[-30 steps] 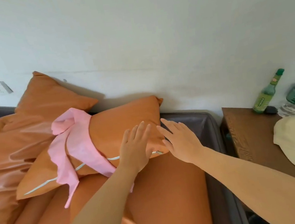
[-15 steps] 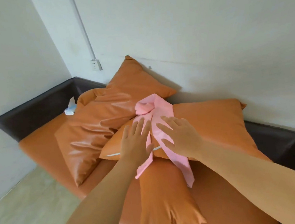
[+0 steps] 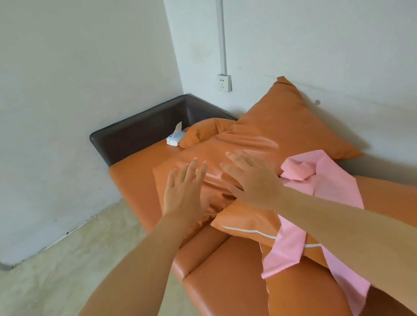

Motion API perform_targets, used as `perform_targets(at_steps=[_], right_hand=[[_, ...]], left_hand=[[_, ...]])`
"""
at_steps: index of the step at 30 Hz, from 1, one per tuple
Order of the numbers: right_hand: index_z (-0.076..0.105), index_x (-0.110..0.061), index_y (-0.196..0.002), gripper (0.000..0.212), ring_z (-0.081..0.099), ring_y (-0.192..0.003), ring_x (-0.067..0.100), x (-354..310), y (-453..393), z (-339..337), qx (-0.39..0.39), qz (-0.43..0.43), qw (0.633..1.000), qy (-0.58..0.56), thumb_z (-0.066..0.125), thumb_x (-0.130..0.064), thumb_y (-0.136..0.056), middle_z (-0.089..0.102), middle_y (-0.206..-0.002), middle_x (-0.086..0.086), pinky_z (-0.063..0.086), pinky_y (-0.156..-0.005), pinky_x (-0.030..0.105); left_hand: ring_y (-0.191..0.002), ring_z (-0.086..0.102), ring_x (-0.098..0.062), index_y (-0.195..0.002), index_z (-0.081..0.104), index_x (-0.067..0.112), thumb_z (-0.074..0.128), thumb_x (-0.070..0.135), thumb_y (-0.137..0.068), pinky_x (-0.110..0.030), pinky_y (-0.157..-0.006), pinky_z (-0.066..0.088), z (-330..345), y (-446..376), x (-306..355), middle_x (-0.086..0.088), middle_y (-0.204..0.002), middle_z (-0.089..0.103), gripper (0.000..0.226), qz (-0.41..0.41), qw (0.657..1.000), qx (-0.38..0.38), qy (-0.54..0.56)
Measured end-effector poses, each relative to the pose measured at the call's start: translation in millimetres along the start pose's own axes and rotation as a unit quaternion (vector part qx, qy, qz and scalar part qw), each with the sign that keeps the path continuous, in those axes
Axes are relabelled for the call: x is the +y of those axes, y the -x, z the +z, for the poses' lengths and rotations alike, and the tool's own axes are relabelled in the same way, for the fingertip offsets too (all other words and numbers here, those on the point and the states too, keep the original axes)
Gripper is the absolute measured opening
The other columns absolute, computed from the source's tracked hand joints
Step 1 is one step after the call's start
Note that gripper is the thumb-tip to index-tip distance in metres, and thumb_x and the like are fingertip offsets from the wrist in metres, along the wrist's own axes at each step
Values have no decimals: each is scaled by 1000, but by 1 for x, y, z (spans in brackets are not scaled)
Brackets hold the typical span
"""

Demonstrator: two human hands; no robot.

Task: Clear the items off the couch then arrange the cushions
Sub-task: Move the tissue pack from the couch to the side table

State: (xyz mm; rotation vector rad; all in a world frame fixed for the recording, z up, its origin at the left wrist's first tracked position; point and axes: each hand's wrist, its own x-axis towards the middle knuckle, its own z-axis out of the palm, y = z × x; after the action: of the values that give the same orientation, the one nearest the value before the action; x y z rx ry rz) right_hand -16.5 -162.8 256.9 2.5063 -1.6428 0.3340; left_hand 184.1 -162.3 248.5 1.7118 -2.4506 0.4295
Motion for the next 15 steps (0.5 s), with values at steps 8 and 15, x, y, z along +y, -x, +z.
perform_targets(at_steps=[8, 15], right_hand=[[37, -24, -145, 64, 29, -140, 33, -70, -120, 44, -41, -14, 999, -23, 19, -55, -92, 26, -156, 7, 26, -109, 56], [31, -26, -147, 53, 21, -143, 27, -115, -221, 85, -58, 14, 997, -46, 40, -43, -98, 17, -159, 3, 25, -114, 52]], left_hand=[[-146, 16, -23, -153, 5, 22, 40, 60, -94, -41, -118, 14, 44, -46, -136, -3, -161, 7, 79, -9, 999, -22, -28], [-144, 20, -22, -153, 8, 23, 44, 61, -92, -40, -116, 16, 80, -82, -244, -3, -160, 11, 80, -6, 999, -40, -18]])
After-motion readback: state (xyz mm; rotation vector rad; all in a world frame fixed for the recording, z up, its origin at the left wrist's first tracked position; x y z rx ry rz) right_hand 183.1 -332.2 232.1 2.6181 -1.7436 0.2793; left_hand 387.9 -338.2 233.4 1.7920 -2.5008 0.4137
